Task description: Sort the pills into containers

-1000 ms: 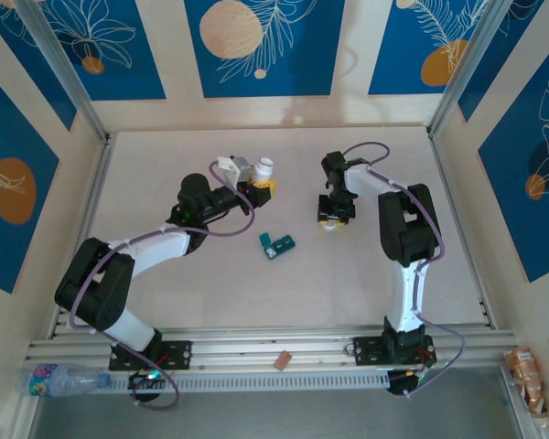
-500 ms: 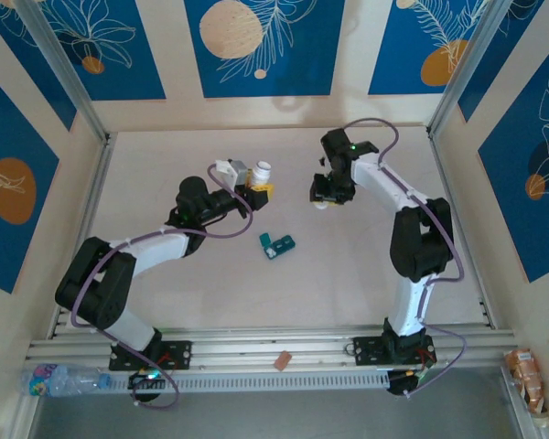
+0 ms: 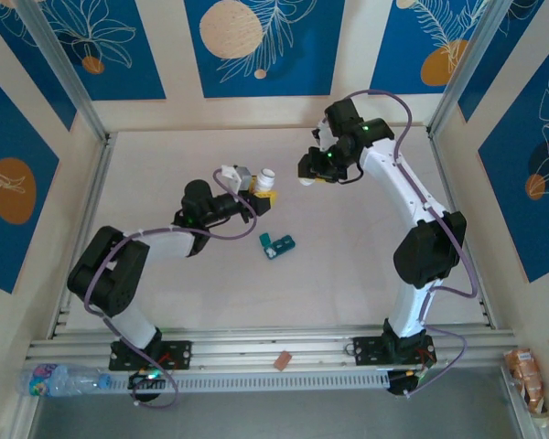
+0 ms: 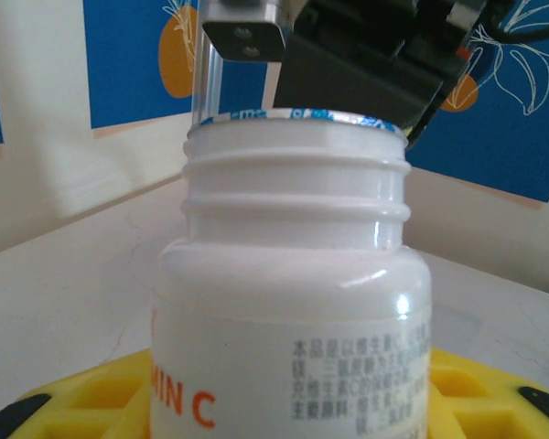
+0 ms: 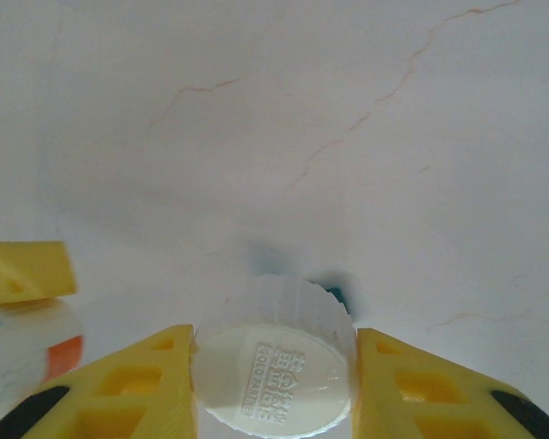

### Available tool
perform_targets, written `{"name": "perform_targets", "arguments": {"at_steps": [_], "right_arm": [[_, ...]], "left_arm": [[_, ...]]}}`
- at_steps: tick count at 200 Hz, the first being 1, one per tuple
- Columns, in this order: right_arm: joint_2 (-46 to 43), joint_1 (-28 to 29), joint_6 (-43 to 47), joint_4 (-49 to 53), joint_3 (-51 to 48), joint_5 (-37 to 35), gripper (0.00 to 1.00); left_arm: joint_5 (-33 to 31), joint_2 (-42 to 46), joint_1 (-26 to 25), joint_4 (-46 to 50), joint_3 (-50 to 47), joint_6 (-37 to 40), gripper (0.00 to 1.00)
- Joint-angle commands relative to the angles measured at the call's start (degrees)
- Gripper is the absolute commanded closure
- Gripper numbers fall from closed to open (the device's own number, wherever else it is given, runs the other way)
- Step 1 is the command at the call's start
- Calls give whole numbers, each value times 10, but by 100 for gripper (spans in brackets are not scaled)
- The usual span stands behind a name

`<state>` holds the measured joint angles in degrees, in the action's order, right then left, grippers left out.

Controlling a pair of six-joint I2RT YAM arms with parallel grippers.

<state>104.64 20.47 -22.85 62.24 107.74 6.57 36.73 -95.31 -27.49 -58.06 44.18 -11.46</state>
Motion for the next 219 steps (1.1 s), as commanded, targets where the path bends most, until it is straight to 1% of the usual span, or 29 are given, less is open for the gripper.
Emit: {"name": "perform_targets", "arguments": {"at_steps": [1,10,20,35,63,82,114,152,184,219], "right_arm": [[-16,2,-1,30,41,66,67],[-11,2,7,41,59,83,67],[-4,2,15,54,78,100,67],[8,2,25,71,102,120,67],[24,5,42,94,131,154,67],[32,10,52,105,140,164,67],[46,21,72,125,155,177,67],[66,35,90,149,175,197,67],[89,52,109,179,204,191,67],[98,61,115,188,204,174,67]], "left_arm": [[33,-13,7,-26,9,18,100],[42,-20,7,-35,9,24,100],[51,-32,7,-66,5,22,100],[50,-49,7,-108,0,17,100],[44,-67,7,-120,0,22,100],[48,-78,6,-140,-1,29,100],[56,-76,6,-125,-1,51,100],[63,-63,2,-79,-2,93,100],[66,-46,-3,-33,-1,128,100],[64,-36,-6,-27,-3,133,100]]}}
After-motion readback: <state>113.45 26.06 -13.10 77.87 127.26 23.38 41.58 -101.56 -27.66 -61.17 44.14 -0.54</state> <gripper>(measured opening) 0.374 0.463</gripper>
